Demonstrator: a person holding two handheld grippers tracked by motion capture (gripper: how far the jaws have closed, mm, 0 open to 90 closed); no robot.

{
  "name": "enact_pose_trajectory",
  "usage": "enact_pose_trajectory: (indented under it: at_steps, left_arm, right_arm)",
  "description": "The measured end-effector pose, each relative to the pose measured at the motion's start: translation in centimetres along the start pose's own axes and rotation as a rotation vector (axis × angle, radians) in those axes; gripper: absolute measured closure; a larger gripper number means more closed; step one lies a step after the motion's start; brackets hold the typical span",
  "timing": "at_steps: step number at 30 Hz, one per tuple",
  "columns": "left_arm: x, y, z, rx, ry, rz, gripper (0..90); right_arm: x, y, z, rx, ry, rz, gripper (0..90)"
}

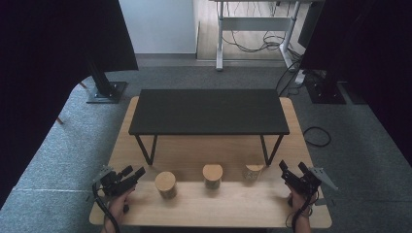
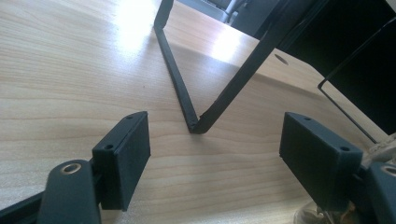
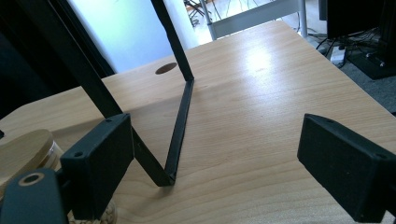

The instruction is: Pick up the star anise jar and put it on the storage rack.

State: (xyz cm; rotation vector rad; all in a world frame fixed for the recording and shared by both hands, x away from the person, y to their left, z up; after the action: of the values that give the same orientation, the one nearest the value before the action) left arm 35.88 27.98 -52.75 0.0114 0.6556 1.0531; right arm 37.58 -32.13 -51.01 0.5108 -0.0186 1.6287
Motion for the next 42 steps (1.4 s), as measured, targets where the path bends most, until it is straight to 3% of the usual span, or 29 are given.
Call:
enact_pose_trajectory:
  at_steps: [5, 12, 18, 21, 28, 32, 37, 42]
  left_arm:
    - [-0.3, 0.0, -0.1, 0.005, -0.013, 0.007, 23.8]
    - [-0.6, 0.6, -0.5, 0.006, -0.03, -0.017, 23.5]
    - [-0.7, 1.1, -0.7, 0.005, -0.025, -0.007, 22.9]
    - [-0.9, 1.6, -1.0, 0.029, -0.066, 0.016, 22.1]
    - [-2.4, 3.6, -1.6, 0.044, -0.134, -0.052, 21.6]
    - [-3.4, 4.4, -1.9, 0.048, -0.164, -0.117, 21.6]
    - [-4.7, 5.0, -2.6, 0.083, -0.244, -0.142, 20.4]
    - [-5.5, 5.3, -3.0, 0.085, -0.256, -0.164, 19.9]
  right_arm:
    - [0.1, 0.0, 0.0, 0.002, 0.008, 0.008, 10.4]
    - [0.1, -0.1, 0.0, 0.009, 0.01, 0.013, 10.3]
    - [0.1, 0.0, 0.0, 0.003, 0.004, 0.008, 10.3]
    - [0.0, 0.0, 0.0, 0.007, 0.002, 0.009, 10.4]
    - [-0.2, 0.1, 0.0, 0.0, -0.016, 0.009, 10.5]
    - [-0.2, 0.1, 0.0, -0.002, -0.022, 0.005, 10.5]
    - [-0.3, 0.1, 0.0, 0.001, -0.028, -0.007, 11.0]
    - [-0.4, 0.1, 0.0, -0.003, -0.042, -0.009, 11.1]
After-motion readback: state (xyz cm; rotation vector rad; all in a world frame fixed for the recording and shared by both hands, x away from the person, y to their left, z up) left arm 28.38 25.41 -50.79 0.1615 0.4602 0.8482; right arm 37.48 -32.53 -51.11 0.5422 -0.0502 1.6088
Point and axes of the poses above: each handheld gripper's, and its own axes: y roughly backward along the jaws, z roughly out of its top, x roughly to its left, the point moved 5 cm from there along -y, roughly forward along the jaws, and after that the axes turned 3 degrees about -z, right-handed, at the moved point
